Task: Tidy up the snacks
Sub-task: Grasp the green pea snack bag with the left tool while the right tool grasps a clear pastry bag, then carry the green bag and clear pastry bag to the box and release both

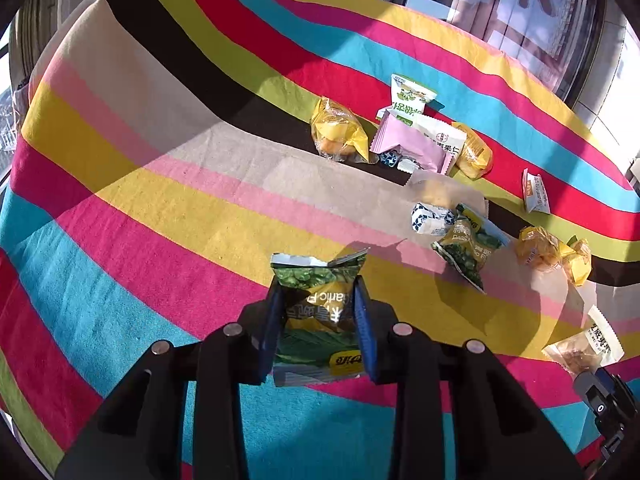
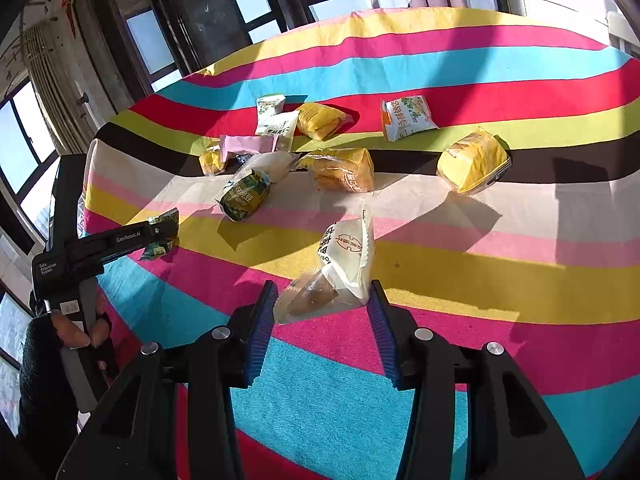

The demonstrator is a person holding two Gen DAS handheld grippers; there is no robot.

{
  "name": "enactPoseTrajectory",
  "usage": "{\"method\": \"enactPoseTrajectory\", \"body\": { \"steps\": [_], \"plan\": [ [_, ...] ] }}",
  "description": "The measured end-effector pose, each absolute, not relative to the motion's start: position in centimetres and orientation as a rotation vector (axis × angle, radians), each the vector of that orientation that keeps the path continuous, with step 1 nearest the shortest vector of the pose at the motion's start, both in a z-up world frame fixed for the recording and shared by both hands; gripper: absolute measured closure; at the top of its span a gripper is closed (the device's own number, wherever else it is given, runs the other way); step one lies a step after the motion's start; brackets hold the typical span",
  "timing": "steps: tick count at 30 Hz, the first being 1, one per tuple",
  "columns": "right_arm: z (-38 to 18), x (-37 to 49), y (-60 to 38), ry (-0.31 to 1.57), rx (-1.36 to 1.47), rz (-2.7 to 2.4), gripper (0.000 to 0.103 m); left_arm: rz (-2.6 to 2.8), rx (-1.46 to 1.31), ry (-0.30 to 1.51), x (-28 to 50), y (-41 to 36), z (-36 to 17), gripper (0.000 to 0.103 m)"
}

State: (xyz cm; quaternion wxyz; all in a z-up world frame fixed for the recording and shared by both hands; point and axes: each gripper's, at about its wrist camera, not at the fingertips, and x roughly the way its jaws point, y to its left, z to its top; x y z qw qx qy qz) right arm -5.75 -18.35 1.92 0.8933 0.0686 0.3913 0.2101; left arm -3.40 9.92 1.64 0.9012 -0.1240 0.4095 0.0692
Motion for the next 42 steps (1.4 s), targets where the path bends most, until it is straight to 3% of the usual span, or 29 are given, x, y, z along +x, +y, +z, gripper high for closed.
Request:
{"method": "enactPoseTrajectory", "body": {
  "steps": [22, 42],
  "plan": [
    [2.5, -7.0, -17.0, 0.787, 0.078, 0.431, 0.058, 0.042, -0.375, 0.708, -15.9, 14.3, 2.1, 0.069],
    [2.8, -13.3, -2.9, 0.781, -0.096, 0.731, 0.058, 0.070, -0.502, 0.604, -23.6, 22.5, 0.2, 0.069]
  ]
}}
